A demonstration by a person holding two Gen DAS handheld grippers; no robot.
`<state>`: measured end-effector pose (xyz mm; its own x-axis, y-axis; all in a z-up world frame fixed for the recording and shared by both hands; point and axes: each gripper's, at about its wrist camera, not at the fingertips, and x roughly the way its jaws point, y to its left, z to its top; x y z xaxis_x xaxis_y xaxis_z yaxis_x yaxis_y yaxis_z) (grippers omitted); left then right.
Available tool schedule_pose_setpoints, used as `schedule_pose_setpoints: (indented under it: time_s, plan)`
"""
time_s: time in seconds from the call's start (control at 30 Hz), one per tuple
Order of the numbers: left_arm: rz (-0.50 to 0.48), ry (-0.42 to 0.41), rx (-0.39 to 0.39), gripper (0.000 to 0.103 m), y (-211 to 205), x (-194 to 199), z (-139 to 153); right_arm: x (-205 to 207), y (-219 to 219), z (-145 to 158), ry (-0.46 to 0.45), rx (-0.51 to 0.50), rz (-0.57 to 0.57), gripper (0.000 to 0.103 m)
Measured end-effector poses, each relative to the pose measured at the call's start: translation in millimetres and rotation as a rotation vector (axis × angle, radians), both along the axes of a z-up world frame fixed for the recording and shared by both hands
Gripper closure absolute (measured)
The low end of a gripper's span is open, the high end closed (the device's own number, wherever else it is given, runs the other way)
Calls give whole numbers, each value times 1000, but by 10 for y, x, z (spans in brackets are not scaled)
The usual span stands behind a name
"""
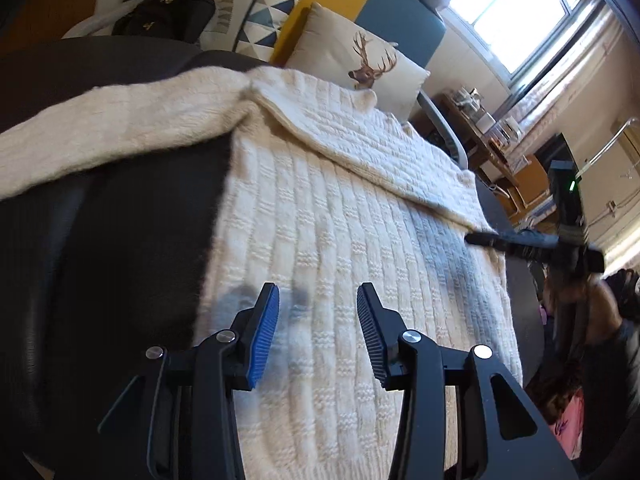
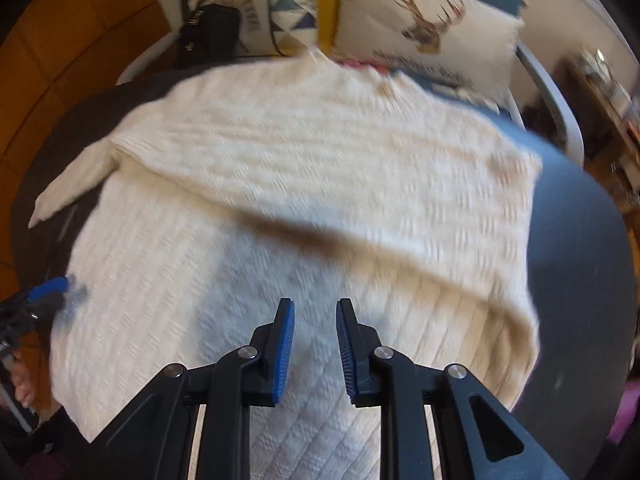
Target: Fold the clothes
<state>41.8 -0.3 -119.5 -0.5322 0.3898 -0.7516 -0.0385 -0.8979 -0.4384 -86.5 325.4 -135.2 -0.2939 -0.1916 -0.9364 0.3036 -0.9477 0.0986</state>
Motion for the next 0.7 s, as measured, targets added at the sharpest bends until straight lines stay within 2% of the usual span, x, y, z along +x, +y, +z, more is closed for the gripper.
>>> schedule_pose_setpoints:
  time_s: [0.13, 0.3, 0.5, 0.7]
  plan:
    - [40, 27, -33, 51, -164, 123, 140, 145, 173, -211, -8, -34, -85, 78]
    - [92, 55, -49, 51, -327, 260, 302, 233, 187, -228, 77, -46, -94, 76]
    - [135, 68, -60, 51, -427, 425, 406, 309, 245, -221, 106, -64, -103, 74]
    - [153, 65, -84, 51, -484, 590, 388, 449, 108, -269, 206, 16, -59, 74]
